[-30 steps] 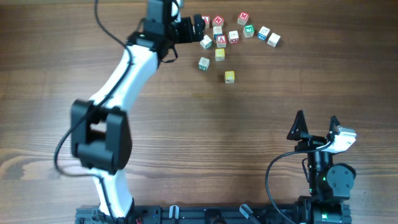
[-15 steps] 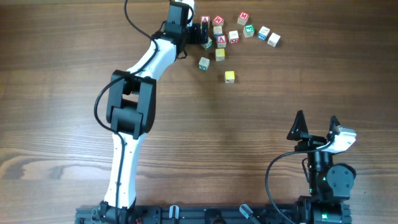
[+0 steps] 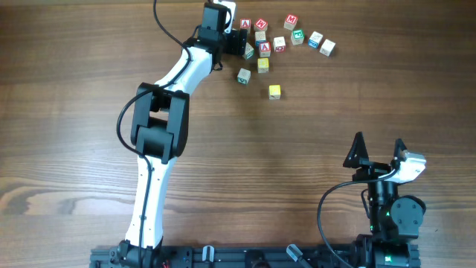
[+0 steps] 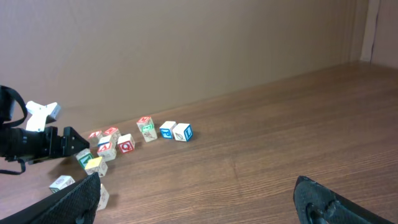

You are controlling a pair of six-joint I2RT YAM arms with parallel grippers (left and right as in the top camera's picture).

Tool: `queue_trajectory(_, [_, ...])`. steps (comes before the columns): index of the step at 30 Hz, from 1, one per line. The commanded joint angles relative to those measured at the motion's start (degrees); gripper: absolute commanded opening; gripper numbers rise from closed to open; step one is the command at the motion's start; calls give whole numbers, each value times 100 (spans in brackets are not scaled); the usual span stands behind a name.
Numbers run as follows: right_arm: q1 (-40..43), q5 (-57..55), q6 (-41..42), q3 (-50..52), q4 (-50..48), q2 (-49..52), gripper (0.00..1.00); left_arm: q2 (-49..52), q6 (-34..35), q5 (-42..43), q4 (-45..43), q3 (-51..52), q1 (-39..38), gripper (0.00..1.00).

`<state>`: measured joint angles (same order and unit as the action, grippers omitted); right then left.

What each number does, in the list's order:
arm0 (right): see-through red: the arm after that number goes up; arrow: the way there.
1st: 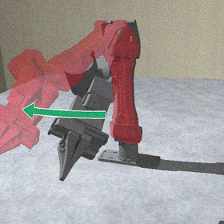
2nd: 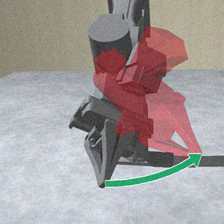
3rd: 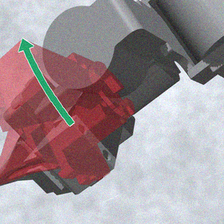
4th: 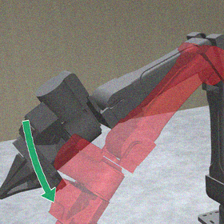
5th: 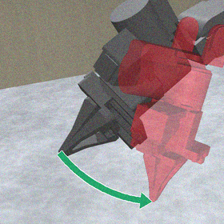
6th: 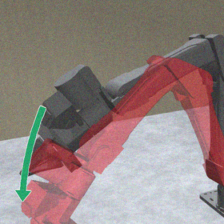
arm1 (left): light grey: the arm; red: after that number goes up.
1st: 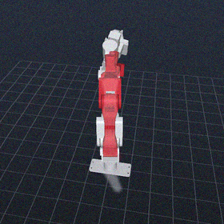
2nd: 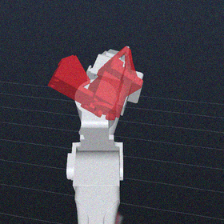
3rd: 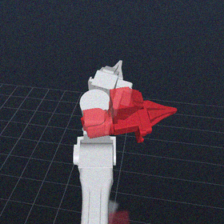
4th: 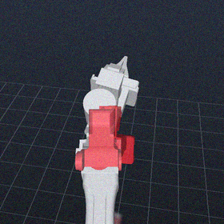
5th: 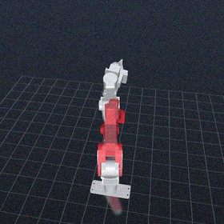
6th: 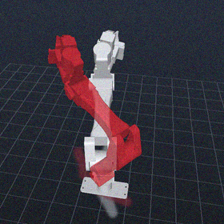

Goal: Form a horizontal line
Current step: 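Reach the left gripper forward over the block cluster, then lower the left gripper and grasp the block with red K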

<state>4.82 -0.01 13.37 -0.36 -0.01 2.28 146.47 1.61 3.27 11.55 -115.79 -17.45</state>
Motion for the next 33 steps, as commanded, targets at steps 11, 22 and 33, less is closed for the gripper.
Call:
queue_trajectory(11, [24,57,31,7,-31,-55,100,192,-138,28,-74,-52,-155,40])
queue_trajectory(22, [24,57,31,7,-31,-55,100,-1025,-111,-240,1005,-55,-155,39])
queue_trajectory(33, [24,57,31,7,-31,-55,100,-3178,1266,-310,3724,-55,-157,30])
